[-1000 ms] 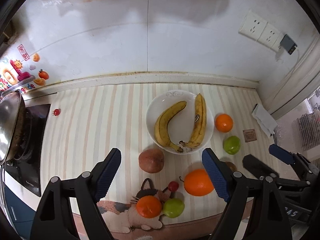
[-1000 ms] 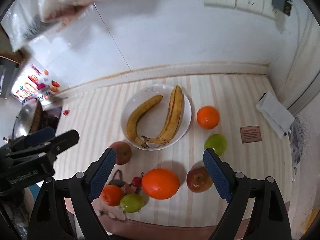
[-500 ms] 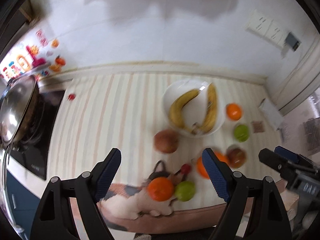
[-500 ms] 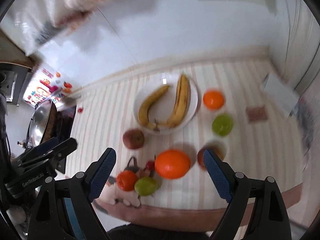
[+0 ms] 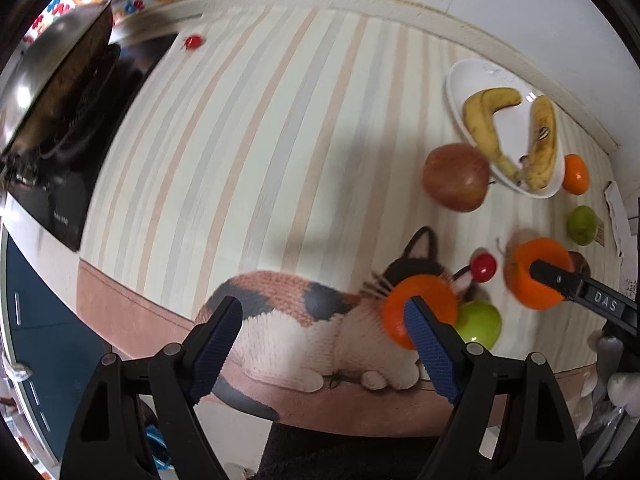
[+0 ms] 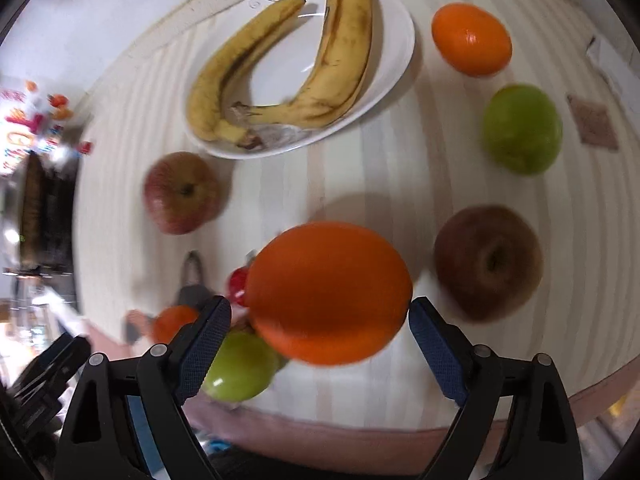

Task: Organize fruits
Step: 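Grasp the small orange with the left tool while the right tool grasps the large orange, then carry both oranges to the plate and release them beside the bananas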

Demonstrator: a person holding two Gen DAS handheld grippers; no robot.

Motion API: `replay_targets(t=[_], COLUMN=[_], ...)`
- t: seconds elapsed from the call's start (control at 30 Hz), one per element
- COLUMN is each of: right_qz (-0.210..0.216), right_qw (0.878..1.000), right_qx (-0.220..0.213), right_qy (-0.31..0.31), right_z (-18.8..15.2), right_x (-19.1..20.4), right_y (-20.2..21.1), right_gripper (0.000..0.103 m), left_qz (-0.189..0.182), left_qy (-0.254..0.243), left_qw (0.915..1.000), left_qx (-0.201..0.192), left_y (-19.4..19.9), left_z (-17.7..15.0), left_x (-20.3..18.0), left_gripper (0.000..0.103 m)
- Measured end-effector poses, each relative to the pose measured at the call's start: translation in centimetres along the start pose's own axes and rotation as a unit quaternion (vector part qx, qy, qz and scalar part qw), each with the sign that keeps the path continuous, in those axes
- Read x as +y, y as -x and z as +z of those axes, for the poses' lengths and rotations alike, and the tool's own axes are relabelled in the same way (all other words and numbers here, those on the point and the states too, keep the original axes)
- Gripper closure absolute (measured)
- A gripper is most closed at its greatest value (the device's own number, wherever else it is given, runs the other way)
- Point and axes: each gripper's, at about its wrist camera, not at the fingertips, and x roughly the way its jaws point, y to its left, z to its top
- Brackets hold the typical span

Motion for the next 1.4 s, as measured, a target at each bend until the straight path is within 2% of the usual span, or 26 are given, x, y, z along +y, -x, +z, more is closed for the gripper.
replay_targets(t=[0.17, 0.27, 0.43, 0.53, 0.6, 0.63, 0.67, 0.83, 1.0, 1.17, 1.3, 1.4], right_qz=[-0.024, -0.013, -0.006, -0.002, -0.001, -0.002, -0.003, 0.003, 0.012, 0.020, 0.023, 0.026], right_qw=[0.999, 0.999, 0.999, 0.999, 0.999, 0.999, 0.999, 0.999, 0.997, 0.997, 0.997, 0.997], right_qx=[0.017, 0.043, 0.030, 0.031, 0.033, 0.032, 0.032, 0.044, 0.064, 0.069, 0.071, 0.075], right_qy=[0.019, 0.013, 0.009, 0.010, 0.012, 0.015, 0.019, 0.031, 0.036, 0.029, 0.018, 0.012], right_z=[0.6, 0.7, 0.1, -0.4, -0.8, -1.1, -1.3, -2.4, -4.4, -5.6, -5.5, -5.1], right_x=[1.0, 1.3, 1.3, 1.2, 1.1, 0.7, 0.7, 1.8, 2.1, 1.8, 1.4, 0.2], right_y=[-1.1, -2.4, -2.7, -2.8, -2.7, -2.5, -2.5, -2.8, -2.9, -2.9, -3.0, -2.8], right_gripper=[0.010, 0.013, 0.014, 0.014, 0.014, 0.014, 0.015, 0.015, 0.015, 0.015, 0.014, 0.014], left_qz=[-0.017, -0.027, -0.062, -0.075, -0.081, -0.099, -0.100, -0.073, -0.028, -0.040, -0.012, -0.005], left_qy=[-0.008, -0.033, -0.061, -0.058, -0.055, -0.052, -0.051, -0.083, -0.093, -0.077, -0.091, -0.092], left_qw=[0.9996, 0.9985, 0.9926, 0.9903, 0.9903, 0.9889, 0.9890, 0.9906, 0.9930, 0.9935, 0.9924, 0.9920], left_qx=[0.019, 0.035, 0.085, 0.101, 0.098, 0.098, 0.097, 0.080, 0.067, 0.074, 0.082, 0.086], left_y=[-1.5, -2.7, -5.5, -6.7, -7.1, -7.2, -7.3, -6.9, -6.3, -6.4, -7.4, -8.3], left_z=[-0.2, -0.1, -0.1, 0.1, 0.2, 0.1, 0.1, -0.3, -0.9, -0.7, -0.6, 0.0], left_x=[-0.9, -2.7, -5.4, -6.1, -6.4, -6.6, -6.7, -7.9, -6.9, -5.2, -5.9, -6.7], left_gripper=[0.020, 0.020, 0.020, 0.021, 0.029, 0.040, 0.040, 0.041, 0.041, 0.039, 0.037, 0.037])
